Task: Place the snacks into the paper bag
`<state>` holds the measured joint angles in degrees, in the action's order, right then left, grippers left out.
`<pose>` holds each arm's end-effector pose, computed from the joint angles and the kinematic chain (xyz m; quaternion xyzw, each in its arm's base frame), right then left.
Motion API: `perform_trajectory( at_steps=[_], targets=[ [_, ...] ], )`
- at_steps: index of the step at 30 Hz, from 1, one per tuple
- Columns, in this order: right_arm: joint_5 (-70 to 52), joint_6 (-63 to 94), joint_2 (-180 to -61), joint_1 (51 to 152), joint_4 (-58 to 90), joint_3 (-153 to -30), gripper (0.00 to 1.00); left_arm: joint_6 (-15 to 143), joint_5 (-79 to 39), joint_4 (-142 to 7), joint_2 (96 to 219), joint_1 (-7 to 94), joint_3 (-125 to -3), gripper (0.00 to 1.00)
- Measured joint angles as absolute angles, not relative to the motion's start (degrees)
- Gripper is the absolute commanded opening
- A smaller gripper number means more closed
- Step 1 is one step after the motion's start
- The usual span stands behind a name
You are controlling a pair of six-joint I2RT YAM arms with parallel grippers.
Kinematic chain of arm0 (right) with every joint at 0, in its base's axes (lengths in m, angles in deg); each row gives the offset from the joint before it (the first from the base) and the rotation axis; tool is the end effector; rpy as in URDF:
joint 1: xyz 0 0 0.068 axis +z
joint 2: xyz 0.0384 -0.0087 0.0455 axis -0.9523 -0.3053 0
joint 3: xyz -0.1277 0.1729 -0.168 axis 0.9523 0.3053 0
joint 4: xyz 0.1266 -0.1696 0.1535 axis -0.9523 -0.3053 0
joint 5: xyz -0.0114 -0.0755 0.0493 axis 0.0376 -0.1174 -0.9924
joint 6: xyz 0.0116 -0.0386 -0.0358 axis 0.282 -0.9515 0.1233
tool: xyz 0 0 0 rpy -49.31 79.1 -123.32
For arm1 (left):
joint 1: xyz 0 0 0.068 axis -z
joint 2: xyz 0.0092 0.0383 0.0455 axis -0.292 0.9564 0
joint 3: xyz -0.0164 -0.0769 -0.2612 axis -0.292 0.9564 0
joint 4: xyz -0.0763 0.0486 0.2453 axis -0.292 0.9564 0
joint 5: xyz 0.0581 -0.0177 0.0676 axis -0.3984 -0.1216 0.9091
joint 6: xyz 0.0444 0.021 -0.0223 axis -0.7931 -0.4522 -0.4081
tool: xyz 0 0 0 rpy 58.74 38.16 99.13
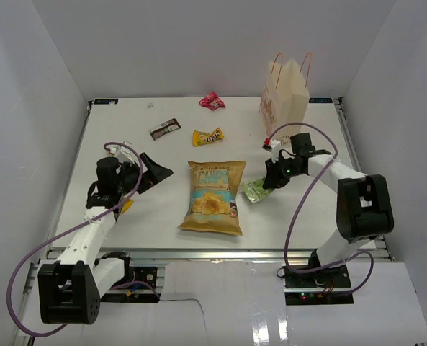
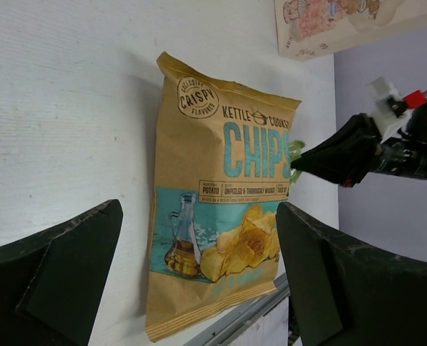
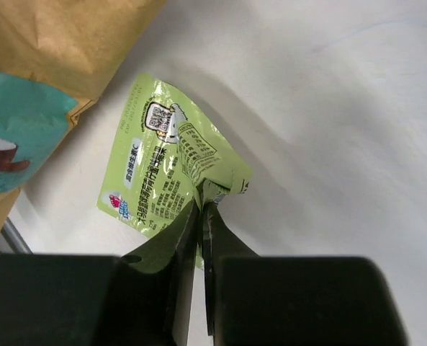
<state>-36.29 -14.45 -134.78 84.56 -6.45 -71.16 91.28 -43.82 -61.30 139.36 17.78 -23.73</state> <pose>0.3058 0.0878 0.1734 -0.3477 0.8625 0.2709 0.2488 0.2155 -0.0220 0.2318 -0.1373 0.8311 -0.3887 0.3732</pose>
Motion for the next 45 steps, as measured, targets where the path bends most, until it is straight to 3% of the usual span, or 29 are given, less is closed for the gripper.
perform_trajectory(
  at_steps=[6, 11, 23, 38, 43, 44, 45],
  targets=[
    [-37.7, -19.9, -124.8, 75.2, -8.9, -80.3, 0.09, 91.7, -44.3, -62.5, 140.0, 18.7, -23.7, 0.98],
    [-36.4, -20.6, -120.7, 74.5, -6.7, -93.7, 0.08, 91.8, -44.3, -63.4, 141.5, 19.4, -23.7, 0.98],
    [-18.5, -15.2, -131.6, 73.3, 7.7, -117.6, 0.08, 92.4, -44.7, -63.8, 141.5, 20.4, -23.7, 0.98],
    [-1.9, -17.6, -138.5, 78.4, 19.5, -115.1, 0.08, 93.2, -44.7, -63.8, 140.9, 21.3, -23.4, 0.98],
    [-0.2, -18.7, -138.6, 80.2, 20.0, -112.7, 0.19, 94.8, -44.1, -63.8, 142.7, 21.9, -23.9, 0.98],
    [0.2, -18.9, -138.6, 80.2, 19.9, -112.6, 0.24, 95.3, -43.8, -63.7, 143.3, 22.0, -24.3, 0.98],
    [0.5, -19.0, -138.6, 80.1, 20.0, -112.6, 0.37, 96.0, -43.5, -63.6, 144.3, 22.2, -25.0, 0.98]
  ],
)
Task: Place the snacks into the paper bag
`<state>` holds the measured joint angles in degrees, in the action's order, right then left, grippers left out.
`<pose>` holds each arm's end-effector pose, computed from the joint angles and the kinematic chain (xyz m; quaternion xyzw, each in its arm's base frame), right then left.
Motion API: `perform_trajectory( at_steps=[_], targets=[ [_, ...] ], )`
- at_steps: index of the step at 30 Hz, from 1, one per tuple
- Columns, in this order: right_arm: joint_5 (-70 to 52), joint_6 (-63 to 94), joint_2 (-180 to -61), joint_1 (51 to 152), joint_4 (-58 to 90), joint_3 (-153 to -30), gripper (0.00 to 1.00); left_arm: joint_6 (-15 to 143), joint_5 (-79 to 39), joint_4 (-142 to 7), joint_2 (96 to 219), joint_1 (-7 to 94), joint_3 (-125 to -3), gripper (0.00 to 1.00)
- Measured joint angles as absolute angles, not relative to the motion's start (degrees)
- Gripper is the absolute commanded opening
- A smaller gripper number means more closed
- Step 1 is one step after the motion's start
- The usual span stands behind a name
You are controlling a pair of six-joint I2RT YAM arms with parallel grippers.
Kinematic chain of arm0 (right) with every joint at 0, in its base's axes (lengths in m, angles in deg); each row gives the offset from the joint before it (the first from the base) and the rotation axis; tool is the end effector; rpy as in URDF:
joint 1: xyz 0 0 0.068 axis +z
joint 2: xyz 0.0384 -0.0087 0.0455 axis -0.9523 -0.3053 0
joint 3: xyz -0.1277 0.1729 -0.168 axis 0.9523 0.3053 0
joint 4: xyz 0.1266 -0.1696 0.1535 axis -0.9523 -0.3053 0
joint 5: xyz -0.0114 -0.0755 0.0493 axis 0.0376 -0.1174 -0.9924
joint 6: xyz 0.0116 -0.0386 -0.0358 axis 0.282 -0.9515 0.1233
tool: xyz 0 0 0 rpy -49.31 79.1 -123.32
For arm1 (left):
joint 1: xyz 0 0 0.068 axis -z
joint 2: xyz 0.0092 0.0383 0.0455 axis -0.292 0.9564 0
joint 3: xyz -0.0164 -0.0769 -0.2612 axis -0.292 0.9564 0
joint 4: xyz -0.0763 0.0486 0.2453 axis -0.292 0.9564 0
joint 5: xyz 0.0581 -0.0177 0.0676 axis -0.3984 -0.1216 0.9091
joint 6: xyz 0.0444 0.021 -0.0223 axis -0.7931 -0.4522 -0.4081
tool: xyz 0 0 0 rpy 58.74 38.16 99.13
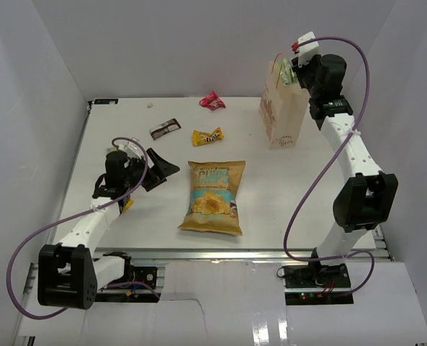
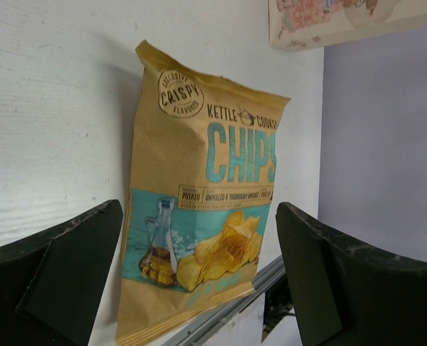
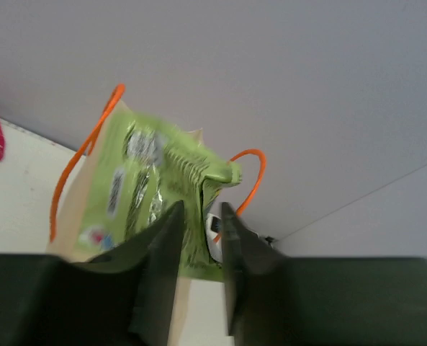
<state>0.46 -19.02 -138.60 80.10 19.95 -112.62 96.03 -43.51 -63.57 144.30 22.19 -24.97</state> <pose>0.4145 0.0563 0.4265 -0.2025 0.6707 -0.1319 0.7013 0.2277 -0.0397 0.2250 -0.1460 0.8355 -0.4126 0.3321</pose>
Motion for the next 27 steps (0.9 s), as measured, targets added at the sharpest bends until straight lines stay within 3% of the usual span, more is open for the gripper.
perform_trajectory(
  at_steps=[2, 5, 8, 13, 20, 27],
  targets=[
    [0.6, -19.1, -138.6, 80.1, 20.0, -112.6, 0.54, 97.3, -42.4, -63.7, 146.9, 22.8, -27.2, 0.98],
    [0.0, -19.5, -138.6, 79.8, 19.5, -112.6, 0.71, 98.9, -40.0, -63.6, 153.3, 24.4, -33.2, 0.98],
    [-2.1, -19.6, -138.5, 79.6, 17.6, -112.6, 0.8, 99.3, -37.0, -62.4, 161.8, 26.7, -42.4, 0.98],
    [-11.6, -19.0, -135.6, 77.9, 8.2, -112.4, 0.86, 96.9, -28.9, -54.7, 179.9, 31.5, -66.2, 0.89],
    [-29.8, -20.9, -124.5, 72.4, -5.0, -105.5, 0.86, 90.5, -17.0, -38.8, 205.9, 35.7, -97.8, 0.85],
    [-44.1, -26.3, -119.4, 73.1, -14.8, -91.9, 0.86, 78.9, -8.6, -29.5, 218.1, 37.5, -108.8, 0.89]
  ],
)
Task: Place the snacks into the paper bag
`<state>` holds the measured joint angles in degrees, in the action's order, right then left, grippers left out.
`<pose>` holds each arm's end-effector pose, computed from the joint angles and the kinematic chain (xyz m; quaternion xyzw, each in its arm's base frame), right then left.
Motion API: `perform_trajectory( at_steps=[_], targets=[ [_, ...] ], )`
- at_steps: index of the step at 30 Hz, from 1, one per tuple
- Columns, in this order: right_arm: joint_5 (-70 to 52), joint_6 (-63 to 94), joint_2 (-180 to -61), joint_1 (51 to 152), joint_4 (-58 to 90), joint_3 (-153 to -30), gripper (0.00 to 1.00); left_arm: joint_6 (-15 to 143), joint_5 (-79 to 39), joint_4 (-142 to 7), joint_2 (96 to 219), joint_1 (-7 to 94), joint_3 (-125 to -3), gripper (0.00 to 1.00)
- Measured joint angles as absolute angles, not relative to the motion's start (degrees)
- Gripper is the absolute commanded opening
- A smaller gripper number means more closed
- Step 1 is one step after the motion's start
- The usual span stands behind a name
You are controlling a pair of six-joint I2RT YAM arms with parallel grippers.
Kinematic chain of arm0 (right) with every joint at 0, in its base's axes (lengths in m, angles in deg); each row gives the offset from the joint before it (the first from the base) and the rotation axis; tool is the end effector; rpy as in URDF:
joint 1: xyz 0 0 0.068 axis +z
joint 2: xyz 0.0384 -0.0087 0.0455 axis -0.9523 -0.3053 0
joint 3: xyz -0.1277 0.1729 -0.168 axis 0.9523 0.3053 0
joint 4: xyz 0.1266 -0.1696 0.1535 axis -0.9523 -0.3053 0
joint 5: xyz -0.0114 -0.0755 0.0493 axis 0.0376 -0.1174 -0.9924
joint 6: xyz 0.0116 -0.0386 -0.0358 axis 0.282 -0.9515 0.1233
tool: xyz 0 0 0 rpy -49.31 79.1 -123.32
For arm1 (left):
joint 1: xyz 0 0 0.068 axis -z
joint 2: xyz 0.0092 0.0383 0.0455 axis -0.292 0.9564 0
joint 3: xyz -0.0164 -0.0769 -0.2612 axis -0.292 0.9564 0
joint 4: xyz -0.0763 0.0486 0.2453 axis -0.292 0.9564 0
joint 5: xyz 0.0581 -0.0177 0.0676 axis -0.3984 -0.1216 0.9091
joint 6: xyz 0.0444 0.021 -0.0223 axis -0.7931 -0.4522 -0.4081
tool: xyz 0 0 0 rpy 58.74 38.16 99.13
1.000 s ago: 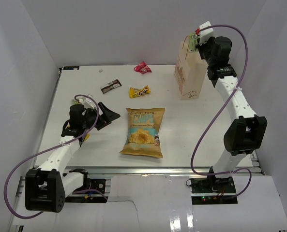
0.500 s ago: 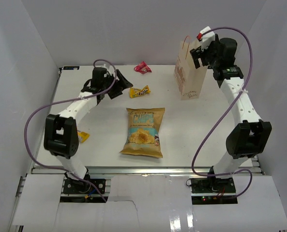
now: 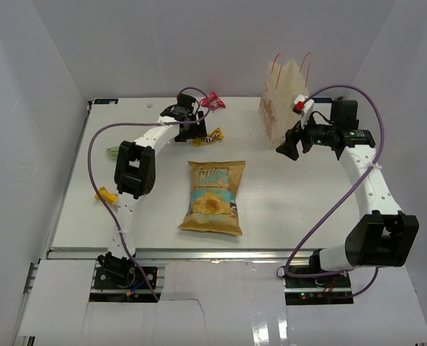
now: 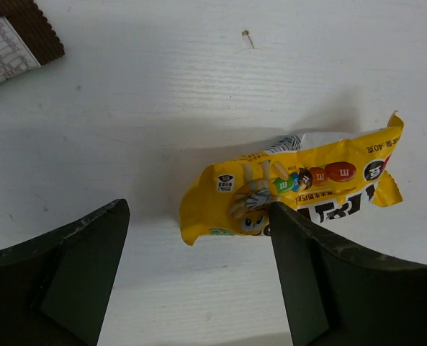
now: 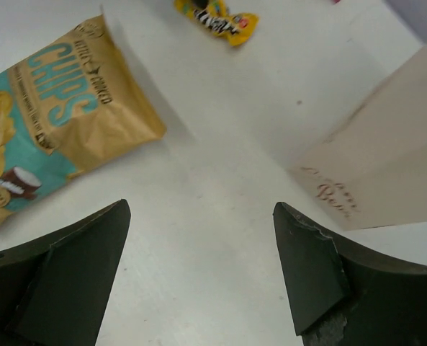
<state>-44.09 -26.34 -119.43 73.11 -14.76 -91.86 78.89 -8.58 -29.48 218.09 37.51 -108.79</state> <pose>0.3035 0.0289 0.3591 -0.4131 0.7355 0.1853 0.5041 0.4919 -0.1822 0.1800 -0.0552 0.9524 -0.0956 0.2843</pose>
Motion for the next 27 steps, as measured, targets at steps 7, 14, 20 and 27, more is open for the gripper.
perform_trajectory(
  at_steps=[7, 14, 20, 27],
  targets=[
    [-48.9, -27.6, -119.7, 73.0, -18.4, -87.3, 0.86, 69.3, -11.0, -31.4, 218.2, 37.2, -108.9, 0.84],
    [-52.0, -29.2, -120.1, 73.0, -19.1, -87.4, 0.86, 68.9, -18.2, -34.2, 220.0, 36.6, -108.9, 0.58],
    [-55.2, -38.6, -120.4, 74.1, -24.0, -87.4, 0.84, 70.3, -21.1, -36.0, 220.1, 36.5, -108.7, 0.03],
    [-56.7, -56.2, -120.4, 79.9, -30.5, -87.4, 0.84, 71.3, -24.4, -39.8, 215.5, 36.5, -100.6, 0.0]
  ],
)
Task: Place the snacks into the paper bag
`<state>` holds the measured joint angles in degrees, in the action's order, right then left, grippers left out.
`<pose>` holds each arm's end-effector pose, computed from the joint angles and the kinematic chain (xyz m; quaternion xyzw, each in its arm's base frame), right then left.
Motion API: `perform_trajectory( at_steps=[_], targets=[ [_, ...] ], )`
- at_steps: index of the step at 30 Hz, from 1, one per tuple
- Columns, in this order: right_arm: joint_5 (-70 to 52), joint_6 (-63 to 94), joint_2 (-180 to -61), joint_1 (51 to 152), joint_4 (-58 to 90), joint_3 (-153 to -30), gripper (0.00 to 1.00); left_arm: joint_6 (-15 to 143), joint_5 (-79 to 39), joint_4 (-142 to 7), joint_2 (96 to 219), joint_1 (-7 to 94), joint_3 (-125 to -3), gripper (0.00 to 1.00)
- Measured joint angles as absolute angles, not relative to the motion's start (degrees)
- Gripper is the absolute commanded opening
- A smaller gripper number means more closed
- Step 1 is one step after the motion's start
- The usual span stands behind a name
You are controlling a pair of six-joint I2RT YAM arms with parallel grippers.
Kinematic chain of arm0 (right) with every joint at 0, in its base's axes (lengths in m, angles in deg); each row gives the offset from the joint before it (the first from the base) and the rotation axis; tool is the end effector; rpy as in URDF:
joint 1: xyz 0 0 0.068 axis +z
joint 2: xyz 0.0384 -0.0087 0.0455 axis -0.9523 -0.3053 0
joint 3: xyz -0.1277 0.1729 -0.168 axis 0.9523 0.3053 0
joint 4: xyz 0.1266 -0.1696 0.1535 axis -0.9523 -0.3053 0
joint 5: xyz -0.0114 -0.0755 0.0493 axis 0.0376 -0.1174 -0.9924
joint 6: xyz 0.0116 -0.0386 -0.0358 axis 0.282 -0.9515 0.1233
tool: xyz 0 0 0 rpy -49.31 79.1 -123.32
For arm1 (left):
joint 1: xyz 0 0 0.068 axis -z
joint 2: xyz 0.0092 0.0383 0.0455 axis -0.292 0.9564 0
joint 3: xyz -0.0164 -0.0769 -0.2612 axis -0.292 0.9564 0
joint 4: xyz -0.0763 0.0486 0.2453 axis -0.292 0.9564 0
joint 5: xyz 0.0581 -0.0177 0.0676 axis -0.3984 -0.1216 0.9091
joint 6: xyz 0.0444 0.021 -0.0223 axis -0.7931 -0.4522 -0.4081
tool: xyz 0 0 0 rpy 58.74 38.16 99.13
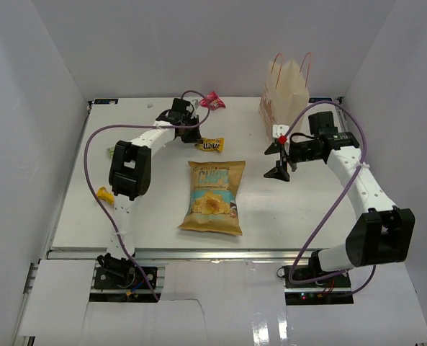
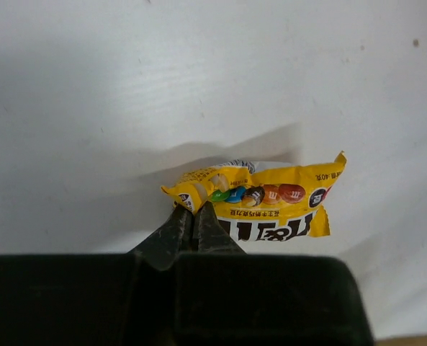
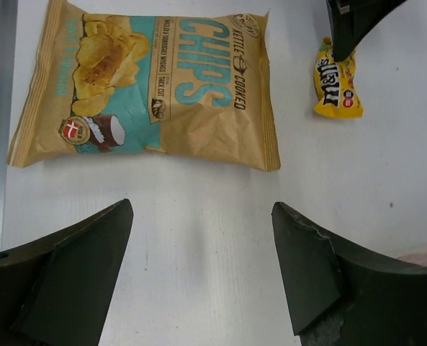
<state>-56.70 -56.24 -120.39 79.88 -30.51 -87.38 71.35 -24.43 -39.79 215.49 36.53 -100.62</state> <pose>0.2752 0.0665 0.3154 -0.6087 0.6048 0.2692 0.4372 0.4865 -0.1812 0.1703 0.0449 0.9348 -0.2095 0.2831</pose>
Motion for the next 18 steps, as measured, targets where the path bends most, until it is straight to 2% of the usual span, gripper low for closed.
perform_trajectory(
  at_steps=[6, 12, 18],
  targets=[
    [-51.9, -62.0, -120.9, 86.6, -28.1, -87.6, 0.87, 74.4, -31.0, -44.9, 203.4, 36.4, -86.3, 0.0],
    [-42.2, -52.0, -125.0, 94.6, -16.5, -91.3, 0.87, 80.5, -38.6, -54.1, 191.5, 36.4, -77.5, 0.0],
    [-33.4, -43.1, -127.8, 100.3, -6.6, -93.0, 0.88, 85.6, -43.2, -59.5, 187.4, 37.1, -71.6, 0.0]
  ],
)
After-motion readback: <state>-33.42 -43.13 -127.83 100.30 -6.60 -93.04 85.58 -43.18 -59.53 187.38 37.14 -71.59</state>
